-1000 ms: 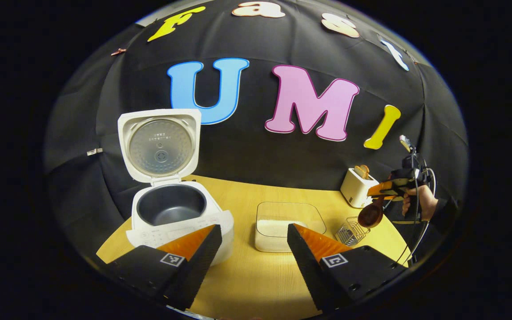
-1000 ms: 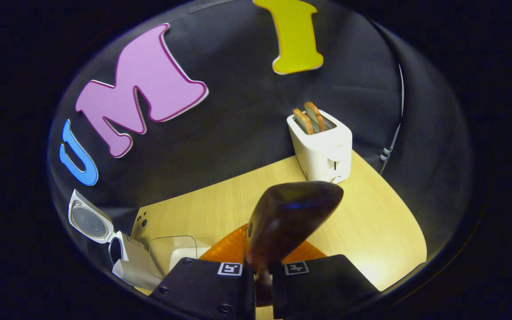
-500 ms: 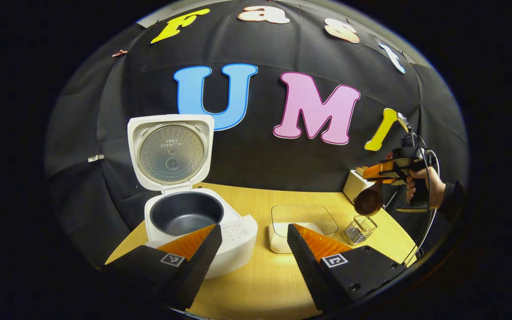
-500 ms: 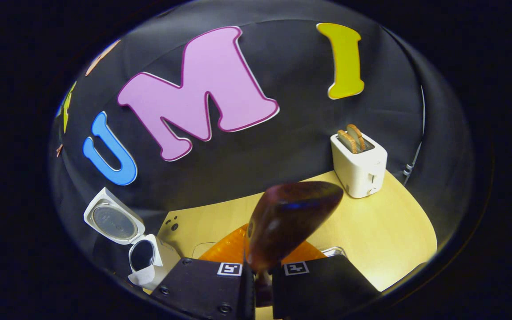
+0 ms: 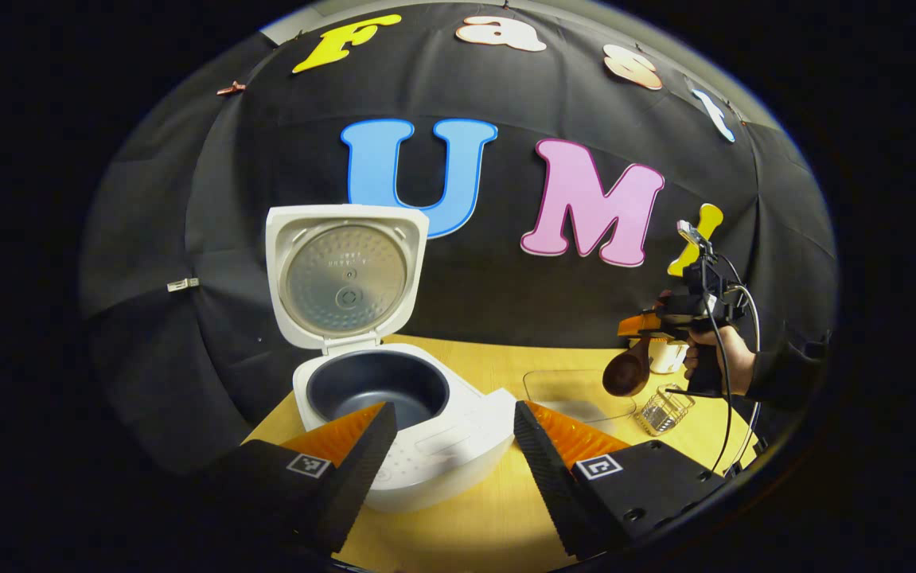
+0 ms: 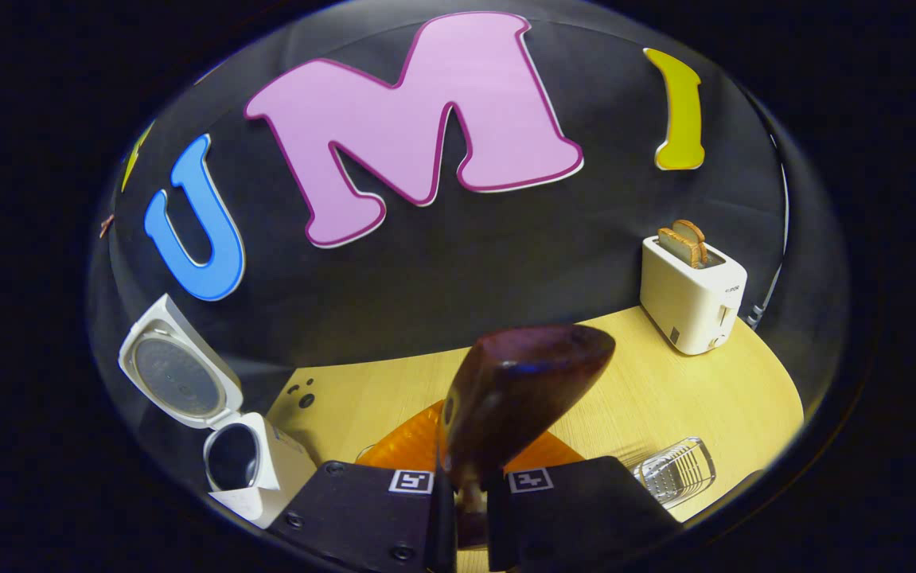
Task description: Close the left gripper, press the button to open the rice cooker; take a wooden spoon from the chopstick holder with the right hand, scoop a spoonful of rice and pour it into the rice cooker, then put the wooden spoon back into the chopstick holder.
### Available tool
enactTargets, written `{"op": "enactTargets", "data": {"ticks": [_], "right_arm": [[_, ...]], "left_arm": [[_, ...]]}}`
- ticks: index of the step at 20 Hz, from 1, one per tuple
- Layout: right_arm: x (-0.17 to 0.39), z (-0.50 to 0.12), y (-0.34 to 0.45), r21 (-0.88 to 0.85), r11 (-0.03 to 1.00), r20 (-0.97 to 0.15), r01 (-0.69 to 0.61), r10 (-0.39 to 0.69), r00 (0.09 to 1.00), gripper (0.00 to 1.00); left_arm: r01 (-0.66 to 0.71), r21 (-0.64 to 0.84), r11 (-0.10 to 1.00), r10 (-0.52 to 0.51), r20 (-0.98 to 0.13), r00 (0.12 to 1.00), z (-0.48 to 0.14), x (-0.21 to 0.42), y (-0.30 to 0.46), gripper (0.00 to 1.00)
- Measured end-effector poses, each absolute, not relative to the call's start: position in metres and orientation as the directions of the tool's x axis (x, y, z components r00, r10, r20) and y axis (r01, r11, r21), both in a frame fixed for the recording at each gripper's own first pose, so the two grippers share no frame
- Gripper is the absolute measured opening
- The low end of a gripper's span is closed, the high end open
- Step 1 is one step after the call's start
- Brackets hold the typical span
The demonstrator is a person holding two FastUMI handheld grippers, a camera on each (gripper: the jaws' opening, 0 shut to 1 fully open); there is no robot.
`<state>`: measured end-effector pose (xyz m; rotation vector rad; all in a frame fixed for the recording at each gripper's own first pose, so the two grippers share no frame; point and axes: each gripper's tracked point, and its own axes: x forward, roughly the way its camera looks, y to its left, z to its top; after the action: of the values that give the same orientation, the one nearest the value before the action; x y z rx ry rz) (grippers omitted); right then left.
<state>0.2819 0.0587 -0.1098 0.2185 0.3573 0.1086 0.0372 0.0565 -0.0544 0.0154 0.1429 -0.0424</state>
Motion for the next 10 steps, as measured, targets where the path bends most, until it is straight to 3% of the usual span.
{"op": "enactTargets", "data": {"ticks": [7,10], "right_arm": [[0.306,-0.163,0.076,0.012,0.996,-0.309,-0.094,0.093,0.946,0.19],[0.3,-0.192,0.085,0.033,0.996,-0.362,-0.078,0.084,0.928,0.19]], "left_arm": [[0.016,-0.018,1.0,-0.019,-0.151,0.988,-0.061,0.046,0.084,0.96],[-0.004,-0.045,0.999,-0.003,-0.138,0.99,-0.058,0.051,0.093,0.95]]}}
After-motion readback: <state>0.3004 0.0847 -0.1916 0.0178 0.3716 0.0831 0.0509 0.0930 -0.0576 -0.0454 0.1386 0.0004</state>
